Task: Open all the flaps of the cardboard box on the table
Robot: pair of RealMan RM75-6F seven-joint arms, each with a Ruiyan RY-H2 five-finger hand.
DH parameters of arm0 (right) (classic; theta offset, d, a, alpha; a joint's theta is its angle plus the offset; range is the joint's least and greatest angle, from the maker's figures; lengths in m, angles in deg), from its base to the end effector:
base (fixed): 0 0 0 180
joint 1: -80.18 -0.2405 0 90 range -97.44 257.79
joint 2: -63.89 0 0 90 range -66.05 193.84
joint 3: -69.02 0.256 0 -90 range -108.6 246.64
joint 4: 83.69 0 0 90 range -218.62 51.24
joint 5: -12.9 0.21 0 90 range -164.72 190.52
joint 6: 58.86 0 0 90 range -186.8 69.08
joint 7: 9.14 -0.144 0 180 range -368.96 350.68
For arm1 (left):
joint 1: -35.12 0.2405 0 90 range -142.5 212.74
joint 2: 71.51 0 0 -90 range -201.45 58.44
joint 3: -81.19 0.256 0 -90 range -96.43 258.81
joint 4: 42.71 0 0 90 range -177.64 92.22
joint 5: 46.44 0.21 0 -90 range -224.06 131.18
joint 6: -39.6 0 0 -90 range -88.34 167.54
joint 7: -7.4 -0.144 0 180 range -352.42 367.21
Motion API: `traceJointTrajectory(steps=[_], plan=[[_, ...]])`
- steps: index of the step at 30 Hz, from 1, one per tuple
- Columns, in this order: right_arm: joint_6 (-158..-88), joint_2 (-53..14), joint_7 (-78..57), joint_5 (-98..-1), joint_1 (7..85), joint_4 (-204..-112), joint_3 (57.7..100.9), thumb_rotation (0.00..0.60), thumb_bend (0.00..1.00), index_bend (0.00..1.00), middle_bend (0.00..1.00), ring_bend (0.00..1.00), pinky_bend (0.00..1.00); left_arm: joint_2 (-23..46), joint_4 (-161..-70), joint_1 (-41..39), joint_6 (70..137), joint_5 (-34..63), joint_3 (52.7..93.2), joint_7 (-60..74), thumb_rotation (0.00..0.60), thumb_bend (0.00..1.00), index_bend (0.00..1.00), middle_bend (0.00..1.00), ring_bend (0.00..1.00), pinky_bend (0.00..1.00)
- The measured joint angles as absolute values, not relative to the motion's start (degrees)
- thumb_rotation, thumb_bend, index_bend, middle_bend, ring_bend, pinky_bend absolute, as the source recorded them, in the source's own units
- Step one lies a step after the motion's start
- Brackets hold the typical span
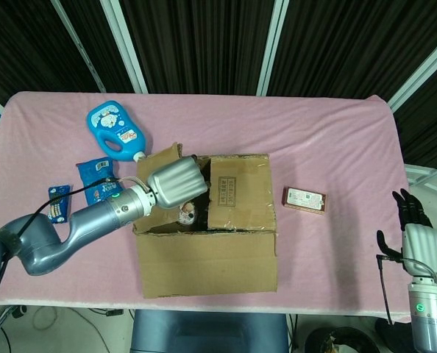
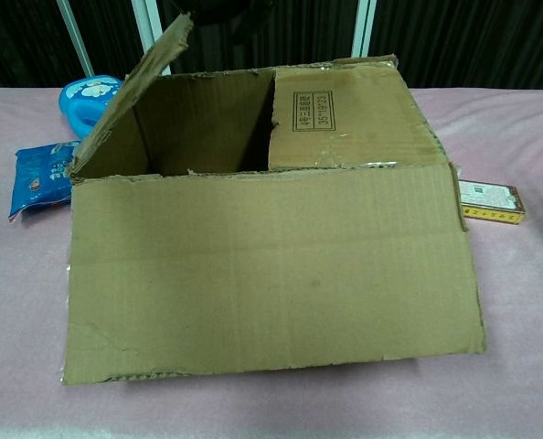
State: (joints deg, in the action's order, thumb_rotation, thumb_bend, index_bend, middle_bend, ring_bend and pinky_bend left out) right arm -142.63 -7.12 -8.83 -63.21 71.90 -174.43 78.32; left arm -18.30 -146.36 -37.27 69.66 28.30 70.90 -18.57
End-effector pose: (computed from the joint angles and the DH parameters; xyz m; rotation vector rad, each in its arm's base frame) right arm -0.3086 -0.2204 0.1443 1.1890 -0.9620 0.9922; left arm 0.0175 0.3658 0.1078 -2.3940 0.0697 -0.6671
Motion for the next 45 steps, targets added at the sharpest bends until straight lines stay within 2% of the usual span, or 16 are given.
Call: traceJointTrajectory(steps=[10,21,33,40,42,45], plan=[[-142.83,-7.09,-8.56,-63.63,72.15,-174.83,78.33,0.600,0.47,0.00,0.00,0.00,0.23,-27.02,-151.58,-32.85,73.02,32.52,71.07,-14.73,0.600,1.00,0.49,0.69,0.49,0.48],[-142.57,-7.11,-8.42,-63.39,72.26,-174.94,78.51,0.600,0.47,0.00,0.00,0.00,0.23,-34.82,-153.45,-26.28,76.40,38.17,73.10,-10.23,0.600,1.00,0.49,0.69,0.49,0.48],[-142.32,-7.20,-8.06,-63.36,72.37,-175.29,78.48,0.600,0.47,0.00,0.00,0.00,0.23,-39.96,-152.25,-17.59,83.46,42.62,75.51,-4.87,0.600,1.00,0.49,0.69,0.49,0.48],[-142.37,-7.16,-7.89,-63.35,72.49,-175.54,78.51,0.600,0.47,0.00,0.00,0.00,0.23,-40.48,-149.61,-12.47,86.97,43.90,77.44,-2.02,0.600,0.99,0.47,0.67,0.48,0.48],[-142.34,-7.14,-7.84,-63.40,72.49,-175.60,78.49,0.600,0.47,0.00,0.00,0.00,0.23,-40.08,-148.76,-10.72,88.63,44.14,77.94,-1.17,0.600,0.95,0.45,0.65,0.46,0.47],[-142.22,-7.10,-7.64,-63.55,72.47,-175.64,78.39,0.600,0.47,0.00,0.00,0.00,0.23,-38.91,-147.58,-8.10,92.01,44.10,78.50,-0.06,0.600,0.71,0.40,0.59,0.42,0.42]])
